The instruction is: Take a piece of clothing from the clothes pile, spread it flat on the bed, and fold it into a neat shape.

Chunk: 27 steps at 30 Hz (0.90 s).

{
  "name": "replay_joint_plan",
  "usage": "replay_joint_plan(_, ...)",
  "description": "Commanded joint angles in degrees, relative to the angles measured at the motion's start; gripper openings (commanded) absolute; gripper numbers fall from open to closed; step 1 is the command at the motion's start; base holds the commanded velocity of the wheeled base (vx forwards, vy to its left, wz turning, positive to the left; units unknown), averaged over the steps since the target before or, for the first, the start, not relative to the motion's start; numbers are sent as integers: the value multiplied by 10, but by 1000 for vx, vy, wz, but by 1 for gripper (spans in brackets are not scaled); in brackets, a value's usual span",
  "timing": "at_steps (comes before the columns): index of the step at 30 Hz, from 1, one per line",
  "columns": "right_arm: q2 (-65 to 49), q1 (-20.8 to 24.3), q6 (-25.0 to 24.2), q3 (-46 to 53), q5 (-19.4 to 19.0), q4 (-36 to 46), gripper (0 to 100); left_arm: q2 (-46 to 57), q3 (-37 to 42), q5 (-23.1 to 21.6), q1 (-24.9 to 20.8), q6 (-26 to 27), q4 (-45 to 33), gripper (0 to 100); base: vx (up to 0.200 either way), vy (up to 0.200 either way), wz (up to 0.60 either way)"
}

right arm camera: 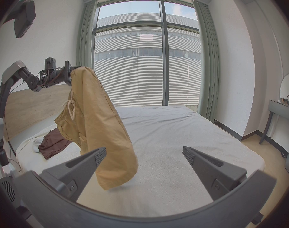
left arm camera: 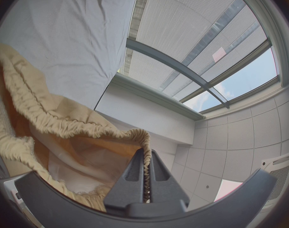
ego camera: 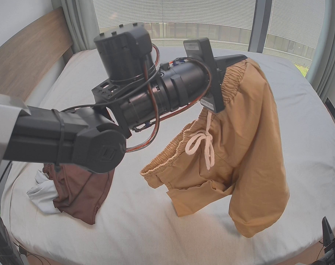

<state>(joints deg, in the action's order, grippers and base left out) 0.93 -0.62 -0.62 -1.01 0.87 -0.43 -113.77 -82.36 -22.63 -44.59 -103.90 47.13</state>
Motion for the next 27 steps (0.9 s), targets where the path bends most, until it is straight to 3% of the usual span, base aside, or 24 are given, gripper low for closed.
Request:
replay_joint_plan(1,-7,0,0,10,0,0,100,-29,5,17,22,7,4,0,0,0,0)
replay_joint_plan(5,-8,0,0,10,0,0,100,-32,46,29,63,54,29,0,0,0,0)
replay_joint_plan(9,-8,0,0,10,0,0,100,-22,105,29,86,67,75,0,0,0,0)
replay_joint_plan(18,-7,0,0,10,0,0,100,-11,191,48,93,183,128,0,0,0,0)
replay_joint_plan(27,-8,0,0,10,0,0,100,61,281,26,141,207,145,0,0,0,0)
